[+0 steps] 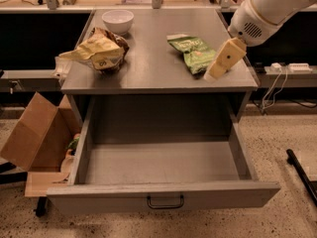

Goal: Place green jalapeno chip bag into top drawer

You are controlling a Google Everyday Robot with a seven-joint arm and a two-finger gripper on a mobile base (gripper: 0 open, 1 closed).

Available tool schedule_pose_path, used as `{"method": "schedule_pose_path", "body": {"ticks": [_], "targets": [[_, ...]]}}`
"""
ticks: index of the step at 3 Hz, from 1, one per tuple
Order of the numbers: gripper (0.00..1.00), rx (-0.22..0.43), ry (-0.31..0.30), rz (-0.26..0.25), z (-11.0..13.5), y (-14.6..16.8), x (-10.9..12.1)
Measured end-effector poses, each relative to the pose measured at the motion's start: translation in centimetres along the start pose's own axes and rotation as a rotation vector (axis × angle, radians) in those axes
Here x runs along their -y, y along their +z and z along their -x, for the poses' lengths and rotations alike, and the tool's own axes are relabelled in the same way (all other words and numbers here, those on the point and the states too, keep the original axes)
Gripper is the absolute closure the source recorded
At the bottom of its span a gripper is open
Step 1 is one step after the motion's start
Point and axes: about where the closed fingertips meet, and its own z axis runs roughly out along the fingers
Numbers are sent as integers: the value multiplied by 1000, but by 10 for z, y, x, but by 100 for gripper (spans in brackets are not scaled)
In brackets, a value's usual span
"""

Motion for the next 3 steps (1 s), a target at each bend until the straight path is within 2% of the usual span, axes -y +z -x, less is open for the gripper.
{"method": "schedule_pose_path", "body": {"ticks": [1,2,3], "targets": [[0,47,24,0,18,43,48],[0,73,70,-14,30,74,80],[0,87,128,-26,39,101,99]]}}
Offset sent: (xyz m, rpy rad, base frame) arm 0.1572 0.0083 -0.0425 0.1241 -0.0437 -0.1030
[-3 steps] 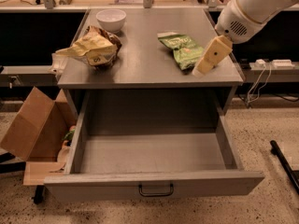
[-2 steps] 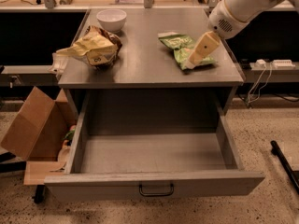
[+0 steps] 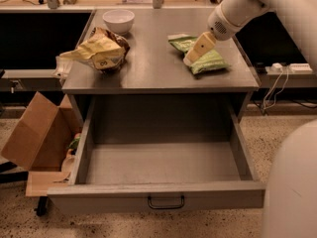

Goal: Place green jalapeno chip bag into top drawer

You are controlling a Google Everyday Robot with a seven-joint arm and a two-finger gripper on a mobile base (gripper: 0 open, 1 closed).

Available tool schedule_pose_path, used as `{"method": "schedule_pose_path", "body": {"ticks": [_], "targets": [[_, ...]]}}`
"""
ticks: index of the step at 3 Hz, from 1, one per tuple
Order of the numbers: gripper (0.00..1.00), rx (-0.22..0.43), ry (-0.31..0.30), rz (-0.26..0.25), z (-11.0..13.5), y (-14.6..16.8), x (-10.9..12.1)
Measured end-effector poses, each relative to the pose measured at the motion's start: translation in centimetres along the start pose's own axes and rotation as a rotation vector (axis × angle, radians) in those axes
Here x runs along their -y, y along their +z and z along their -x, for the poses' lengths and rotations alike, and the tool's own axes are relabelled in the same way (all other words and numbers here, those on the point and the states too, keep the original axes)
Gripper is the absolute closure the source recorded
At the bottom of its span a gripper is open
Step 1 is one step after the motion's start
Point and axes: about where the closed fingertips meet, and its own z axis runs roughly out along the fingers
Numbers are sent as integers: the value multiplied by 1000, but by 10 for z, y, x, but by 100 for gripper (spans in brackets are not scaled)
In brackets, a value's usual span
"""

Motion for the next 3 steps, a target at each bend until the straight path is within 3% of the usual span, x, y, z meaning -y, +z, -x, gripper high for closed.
{"method": "schedule_pose_path", "body": {"ticks": [2,3], "targets": [[0,-10,124,-11,-10,51,30],[17,-26,157,-9,-14,71,36]]}}
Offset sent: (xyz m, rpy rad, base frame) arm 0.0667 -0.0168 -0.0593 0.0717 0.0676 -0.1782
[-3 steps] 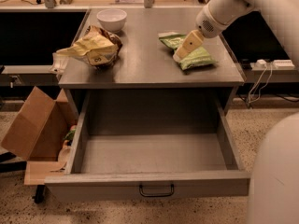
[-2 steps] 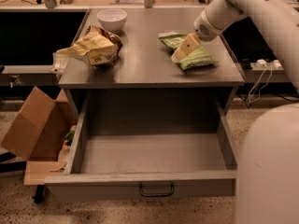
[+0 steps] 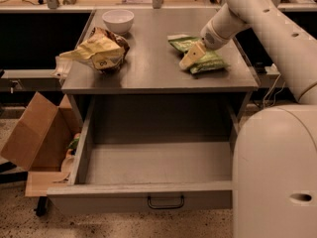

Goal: Place green jalapeno chip bag into top drawer

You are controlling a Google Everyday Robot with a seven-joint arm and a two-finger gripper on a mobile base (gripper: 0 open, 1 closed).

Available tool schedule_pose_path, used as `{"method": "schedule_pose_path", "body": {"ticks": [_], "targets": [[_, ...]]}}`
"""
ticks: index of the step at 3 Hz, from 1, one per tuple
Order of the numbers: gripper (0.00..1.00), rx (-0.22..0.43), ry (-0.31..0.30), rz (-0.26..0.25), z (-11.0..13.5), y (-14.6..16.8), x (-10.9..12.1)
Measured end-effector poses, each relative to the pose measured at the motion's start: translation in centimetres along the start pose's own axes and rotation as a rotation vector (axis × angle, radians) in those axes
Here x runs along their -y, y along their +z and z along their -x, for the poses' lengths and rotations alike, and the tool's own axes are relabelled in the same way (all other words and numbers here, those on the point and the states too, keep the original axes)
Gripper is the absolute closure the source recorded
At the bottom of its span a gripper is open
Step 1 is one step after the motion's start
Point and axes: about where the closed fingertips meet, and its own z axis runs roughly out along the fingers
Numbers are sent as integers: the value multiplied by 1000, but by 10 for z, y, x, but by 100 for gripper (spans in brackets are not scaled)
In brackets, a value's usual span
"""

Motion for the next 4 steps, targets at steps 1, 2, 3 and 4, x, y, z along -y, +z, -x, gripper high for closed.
{"method": "schedule_pose_path", "body": {"ticks": [1,2,3,4], "targets": [[39,-5,16,-2,-1,8,3],[63,-5,17,-3,-1,9,3],[85,52,-52,-27,14,-22,-10],[100,196,-162,-70,17,-105,-50]]}}
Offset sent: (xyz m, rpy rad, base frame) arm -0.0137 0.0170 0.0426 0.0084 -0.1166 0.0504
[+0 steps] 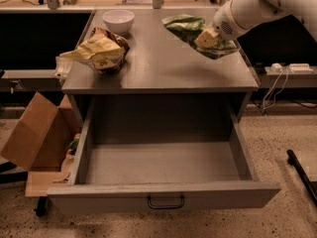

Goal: Place green jalapeno chip bag into top drawer

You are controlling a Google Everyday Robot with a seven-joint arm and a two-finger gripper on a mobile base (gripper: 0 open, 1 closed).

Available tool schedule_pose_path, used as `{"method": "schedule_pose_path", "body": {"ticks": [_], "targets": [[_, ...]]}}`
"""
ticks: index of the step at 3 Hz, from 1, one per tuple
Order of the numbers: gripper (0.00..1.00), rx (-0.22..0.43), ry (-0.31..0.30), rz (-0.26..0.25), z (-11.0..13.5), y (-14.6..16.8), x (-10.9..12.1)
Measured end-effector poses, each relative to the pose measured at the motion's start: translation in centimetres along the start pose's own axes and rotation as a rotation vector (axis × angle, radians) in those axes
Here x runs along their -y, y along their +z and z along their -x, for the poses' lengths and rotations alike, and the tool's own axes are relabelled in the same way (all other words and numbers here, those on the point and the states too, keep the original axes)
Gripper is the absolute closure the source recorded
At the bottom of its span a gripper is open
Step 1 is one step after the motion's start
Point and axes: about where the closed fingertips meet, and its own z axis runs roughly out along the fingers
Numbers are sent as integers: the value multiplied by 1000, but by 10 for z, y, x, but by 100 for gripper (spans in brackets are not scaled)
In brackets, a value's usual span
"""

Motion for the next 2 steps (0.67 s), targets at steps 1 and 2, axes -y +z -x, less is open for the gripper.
{"method": "schedule_pose_path", "body": {"ticks": [1,2], "targets": [[100,0,0,3,1,3,0],[100,-15,-28,29,-8,7,-9]]}}
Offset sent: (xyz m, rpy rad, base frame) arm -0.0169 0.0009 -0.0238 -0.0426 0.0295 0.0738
